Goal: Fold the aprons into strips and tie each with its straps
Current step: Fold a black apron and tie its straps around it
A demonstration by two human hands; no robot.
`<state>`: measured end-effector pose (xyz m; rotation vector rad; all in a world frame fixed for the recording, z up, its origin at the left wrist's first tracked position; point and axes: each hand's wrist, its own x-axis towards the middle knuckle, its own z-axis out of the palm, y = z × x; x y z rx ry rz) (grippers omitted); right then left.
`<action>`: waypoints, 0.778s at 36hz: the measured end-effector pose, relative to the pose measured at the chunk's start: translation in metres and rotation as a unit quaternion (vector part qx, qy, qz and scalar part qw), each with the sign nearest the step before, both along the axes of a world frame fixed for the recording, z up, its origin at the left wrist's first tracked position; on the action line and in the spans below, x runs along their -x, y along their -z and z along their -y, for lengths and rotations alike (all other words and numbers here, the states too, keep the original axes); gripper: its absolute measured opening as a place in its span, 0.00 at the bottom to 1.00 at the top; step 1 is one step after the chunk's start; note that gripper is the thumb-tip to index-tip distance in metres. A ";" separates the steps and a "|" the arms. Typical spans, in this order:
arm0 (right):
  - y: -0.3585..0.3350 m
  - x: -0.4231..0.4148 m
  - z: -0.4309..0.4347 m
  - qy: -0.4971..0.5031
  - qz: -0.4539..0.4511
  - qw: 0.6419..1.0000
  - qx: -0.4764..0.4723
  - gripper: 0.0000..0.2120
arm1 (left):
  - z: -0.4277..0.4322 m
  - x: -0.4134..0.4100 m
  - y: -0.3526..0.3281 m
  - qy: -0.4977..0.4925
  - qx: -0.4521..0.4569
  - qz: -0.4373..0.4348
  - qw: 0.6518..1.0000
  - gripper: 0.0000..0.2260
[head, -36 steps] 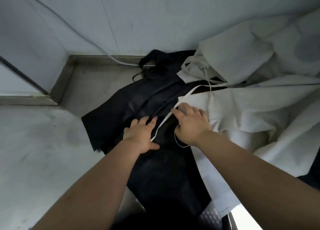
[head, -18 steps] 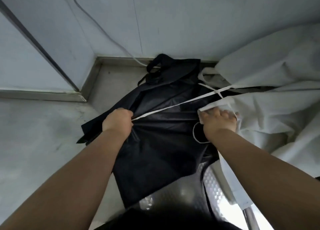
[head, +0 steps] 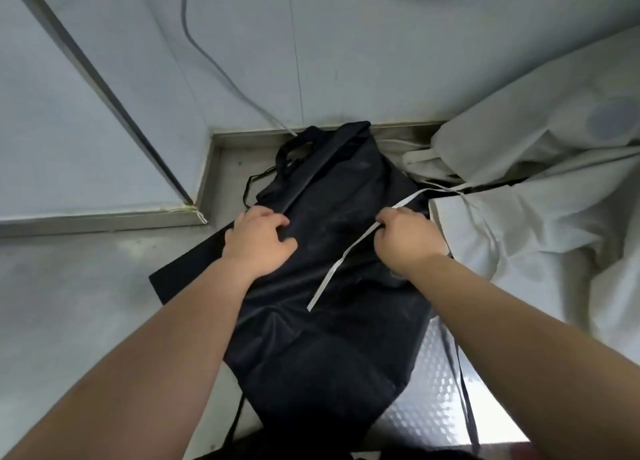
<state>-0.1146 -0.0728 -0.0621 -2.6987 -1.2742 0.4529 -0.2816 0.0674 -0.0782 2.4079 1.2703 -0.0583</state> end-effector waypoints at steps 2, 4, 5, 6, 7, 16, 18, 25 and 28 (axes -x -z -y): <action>0.003 0.011 -0.010 -0.027 -0.033 0.998 -0.055 0.18 | -0.008 0.001 0.006 -0.012 -0.015 0.017 1.000 0.25; 0.006 0.019 -0.017 -0.041 -0.053 0.993 -0.097 0.19 | -0.016 0.002 0.011 -0.024 -0.004 -0.019 1.000 0.31; 0.009 0.023 -0.022 -0.040 -0.066 0.991 -0.109 0.20 | -0.019 0.003 0.015 -0.029 0.004 -0.043 0.999 0.34; 0.012 0.026 -0.026 -0.036 -0.080 0.990 -0.113 0.21 | -0.024 0.003 0.020 -0.034 0.013 -0.061 0.997 0.36; 0.016 0.029 -0.029 -0.033 -0.092 0.989 -0.113 0.21 | -0.028 0.004 0.024 -0.042 0.029 -0.069 0.996 0.38; 0.025 0.038 -0.062 -0.014 -0.138 0.990 -0.033 0.28 | -0.051 0.031 0.053 -0.008 0.109 -0.016 0.994 0.32; 0.022 0.037 -0.071 -0.009 -0.152 0.988 -0.031 0.32 | -0.045 0.032 0.046 -0.006 0.143 0.066 0.987 0.25; 0.003 0.039 -0.116 -0.171 0.023 0.980 0.102 0.43 | -0.036 0.049 0.022 0.052 0.244 0.060 0.966 0.23; 0.009 0.050 -0.124 -0.214 0.062 0.957 0.187 0.29 | -0.039 0.064 0.020 0.031 0.235 0.062 0.969 0.21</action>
